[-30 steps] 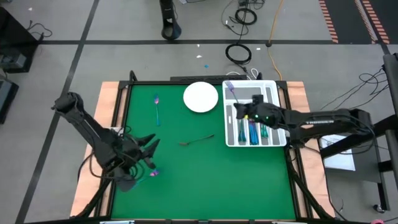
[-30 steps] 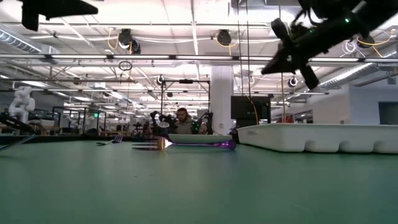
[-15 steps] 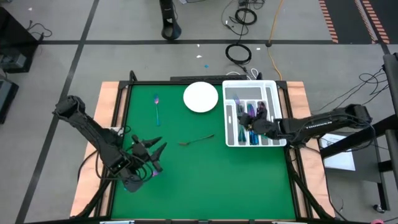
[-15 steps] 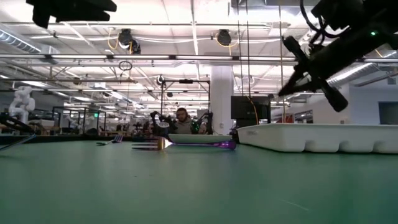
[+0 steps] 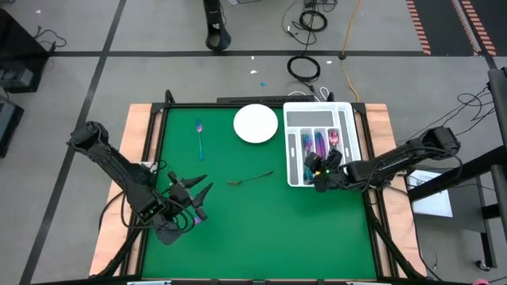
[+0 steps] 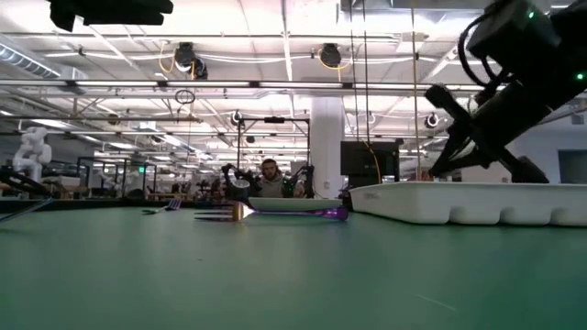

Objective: Sort silverware
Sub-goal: Put the iridescent fork into the white silverware tray

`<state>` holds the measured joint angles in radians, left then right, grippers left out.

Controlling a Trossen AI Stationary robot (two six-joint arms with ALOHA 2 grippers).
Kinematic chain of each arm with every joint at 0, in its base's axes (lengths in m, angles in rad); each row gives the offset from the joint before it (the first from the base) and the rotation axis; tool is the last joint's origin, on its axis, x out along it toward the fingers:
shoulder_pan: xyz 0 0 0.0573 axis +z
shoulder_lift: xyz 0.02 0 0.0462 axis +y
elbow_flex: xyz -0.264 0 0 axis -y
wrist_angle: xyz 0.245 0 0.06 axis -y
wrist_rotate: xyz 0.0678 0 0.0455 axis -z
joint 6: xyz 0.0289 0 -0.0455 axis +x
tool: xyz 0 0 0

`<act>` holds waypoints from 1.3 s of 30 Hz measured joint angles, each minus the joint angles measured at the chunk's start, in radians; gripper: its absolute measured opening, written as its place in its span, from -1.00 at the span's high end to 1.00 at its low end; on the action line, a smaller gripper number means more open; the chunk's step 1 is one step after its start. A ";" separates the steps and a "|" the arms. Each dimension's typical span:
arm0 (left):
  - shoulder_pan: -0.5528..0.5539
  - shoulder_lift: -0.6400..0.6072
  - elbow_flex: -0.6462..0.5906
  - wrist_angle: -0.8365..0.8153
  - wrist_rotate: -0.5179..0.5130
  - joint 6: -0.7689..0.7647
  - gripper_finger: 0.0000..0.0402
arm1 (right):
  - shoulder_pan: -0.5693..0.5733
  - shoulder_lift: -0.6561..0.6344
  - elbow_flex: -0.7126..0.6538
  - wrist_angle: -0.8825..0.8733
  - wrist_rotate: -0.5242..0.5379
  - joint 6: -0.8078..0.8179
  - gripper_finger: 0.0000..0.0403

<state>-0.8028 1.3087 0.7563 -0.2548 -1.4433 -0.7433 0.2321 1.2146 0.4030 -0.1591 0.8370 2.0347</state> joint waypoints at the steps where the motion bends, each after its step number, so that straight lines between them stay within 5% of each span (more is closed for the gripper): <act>1: 0.000 0.000 0.000 -0.001 0.000 0.000 0.21 | 0.000 0.016 0.000 -0.002 -0.003 0.019 1.00; 19: 0.000 0.000 0.000 0.011 0.000 -0.010 0.21 | -0.001 0.087 0.000 0.021 -0.032 -0.059 0.97; 34: 0.000 0.000 -0.001 0.011 0.001 -0.010 0.21 | -0.007 0.087 0.000 0.018 -0.096 -0.114 0.33; 39: 0.000 0.000 -0.001 0.011 0.011 -0.010 0.21 | -0.047 0.073 0.003 0.016 -0.215 -0.226 0.18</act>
<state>-0.8028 1.3087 0.7555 -0.2436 -1.4326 -0.7531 0.1848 1.2873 0.4056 -0.1431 0.6219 1.8089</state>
